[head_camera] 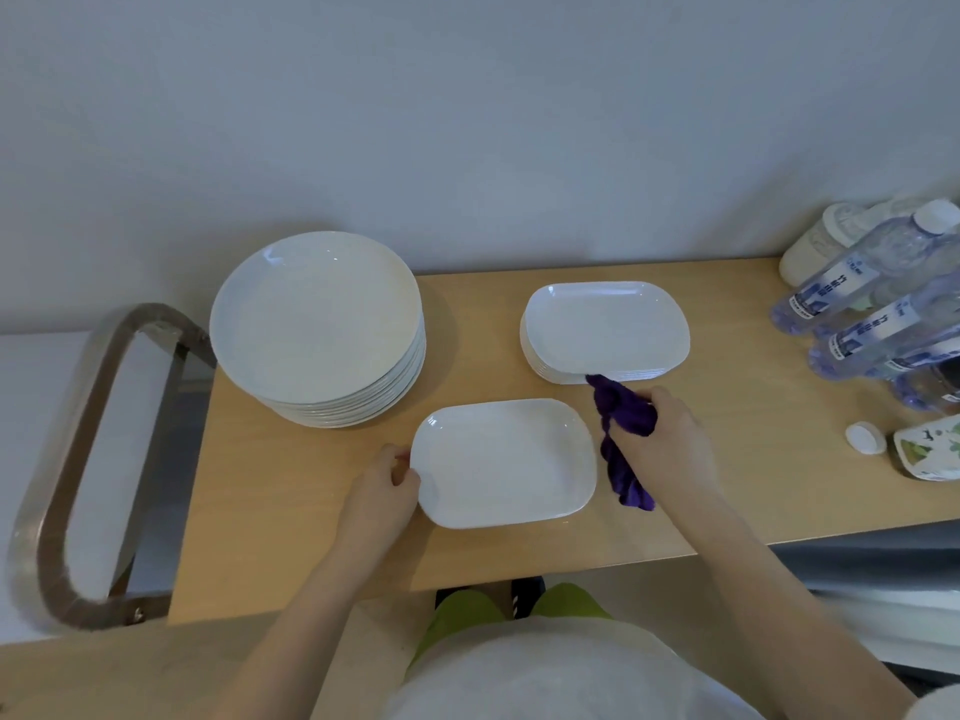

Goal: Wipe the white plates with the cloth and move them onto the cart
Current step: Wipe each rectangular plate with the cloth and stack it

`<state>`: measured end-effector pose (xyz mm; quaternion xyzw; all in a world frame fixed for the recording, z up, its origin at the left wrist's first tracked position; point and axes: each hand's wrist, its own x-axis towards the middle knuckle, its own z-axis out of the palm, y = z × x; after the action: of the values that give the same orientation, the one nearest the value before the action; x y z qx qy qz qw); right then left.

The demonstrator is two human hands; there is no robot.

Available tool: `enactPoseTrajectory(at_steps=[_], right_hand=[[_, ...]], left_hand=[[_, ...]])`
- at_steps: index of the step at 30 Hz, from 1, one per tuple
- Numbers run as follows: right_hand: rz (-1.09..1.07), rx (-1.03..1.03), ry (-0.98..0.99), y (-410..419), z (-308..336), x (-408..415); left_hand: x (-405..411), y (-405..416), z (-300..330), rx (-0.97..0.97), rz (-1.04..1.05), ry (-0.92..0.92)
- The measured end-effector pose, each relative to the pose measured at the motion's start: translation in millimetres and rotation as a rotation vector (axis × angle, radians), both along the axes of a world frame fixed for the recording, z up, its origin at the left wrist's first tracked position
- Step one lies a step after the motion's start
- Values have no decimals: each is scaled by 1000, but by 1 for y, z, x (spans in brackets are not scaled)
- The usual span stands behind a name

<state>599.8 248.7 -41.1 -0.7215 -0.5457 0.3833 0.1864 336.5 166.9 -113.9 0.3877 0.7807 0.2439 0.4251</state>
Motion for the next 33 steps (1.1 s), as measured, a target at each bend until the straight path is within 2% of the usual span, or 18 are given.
enactPoseTrajectory(at_steps=[2, 4, 7, 12, 18, 23, 29, 33], right_hand=[[22, -113, 145, 3, 3, -31], [165, -89, 131, 1, -4, -62], [429, 94, -188, -11, -28, -103], [675, 182, -456, -36, -55, -138], [629, 196, -525, -45, -63, -93], [390, 176, -584, -31, -60, -44], [216, 185, -528, -4, -65, -63], [274, 195, -586, -1, -66, -89]], left_hand=[[-1, 1, 0, -3, -18, -26], [-2, 1, 0, 4, -40, -34], [1, 1, -1, 44, -73, -28], [9, 4, 1, 93, -9, -24], [12, 0, 8, 121, 23, -82], [15, 0, 9, 141, 37, -87], [14, 1, 9, 100, 29, -97], [11, 3, 8, 101, 6, -60]])
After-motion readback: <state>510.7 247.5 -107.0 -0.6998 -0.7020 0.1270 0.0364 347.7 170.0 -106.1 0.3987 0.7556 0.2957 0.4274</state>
